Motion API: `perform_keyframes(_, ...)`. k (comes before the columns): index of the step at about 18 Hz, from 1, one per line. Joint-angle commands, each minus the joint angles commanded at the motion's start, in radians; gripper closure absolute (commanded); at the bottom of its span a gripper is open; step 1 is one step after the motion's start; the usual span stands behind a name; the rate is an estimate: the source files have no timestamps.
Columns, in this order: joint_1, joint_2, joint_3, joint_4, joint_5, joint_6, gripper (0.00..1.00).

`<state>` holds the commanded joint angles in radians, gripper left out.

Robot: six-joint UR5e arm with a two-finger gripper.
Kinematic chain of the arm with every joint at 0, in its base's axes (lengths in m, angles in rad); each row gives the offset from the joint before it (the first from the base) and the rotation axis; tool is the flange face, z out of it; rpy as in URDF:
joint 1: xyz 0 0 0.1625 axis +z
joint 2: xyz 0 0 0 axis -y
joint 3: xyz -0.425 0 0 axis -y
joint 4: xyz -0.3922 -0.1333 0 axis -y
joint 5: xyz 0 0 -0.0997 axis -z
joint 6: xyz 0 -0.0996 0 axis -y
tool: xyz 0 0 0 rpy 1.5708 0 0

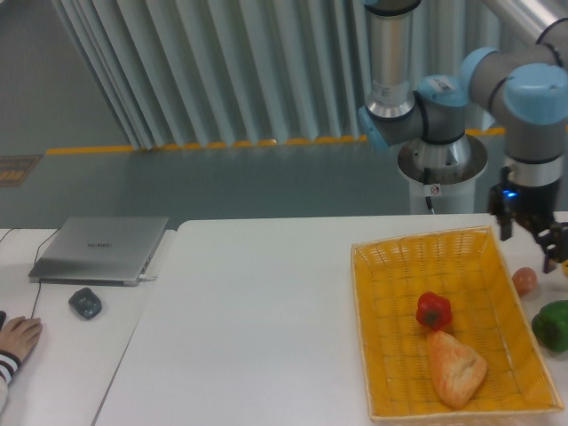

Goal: Place the red peppers in a basket

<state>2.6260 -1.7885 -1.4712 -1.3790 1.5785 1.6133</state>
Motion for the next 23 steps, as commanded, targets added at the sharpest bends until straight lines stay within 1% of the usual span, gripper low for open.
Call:
perform_keyframes(3,0.031,-0.032,0.034,-0.003,0.002,0.072,0.0)
perform_keyframes(6,0.061,-0.072,0.065,-0.003,0.002,0.187,0.0)
perform_keyframes(8,0.075,-0.083,0.072,0.001,-0.002,0.269,0.0)
perform_keyframes(13,0.081,-0.118,0.075,0.009,-0.003,0.293,0.0)
perform_keyframes(14,0.078,-0.124,0.071,0.015,0.0,0.312,0.0)
perform_keyframes(16,0.075,-0.141,0.062,0.061,-0.005,0.321,0.0)
perform_keyframes(17,0.077,-0.158,0.063,0.075,-0.005,0.323,0.0)
perform_keyframes(19,0.083,-0.175,0.075,0.078,-0.005,0.329,0.0)
perform_keyframes(21,0.088,-0.176,0.077,0.09,-0.005,0.365,0.0)
perform_keyframes(23,0.095,-0.186,0.077,0.09,-0.005,0.376,0.0)
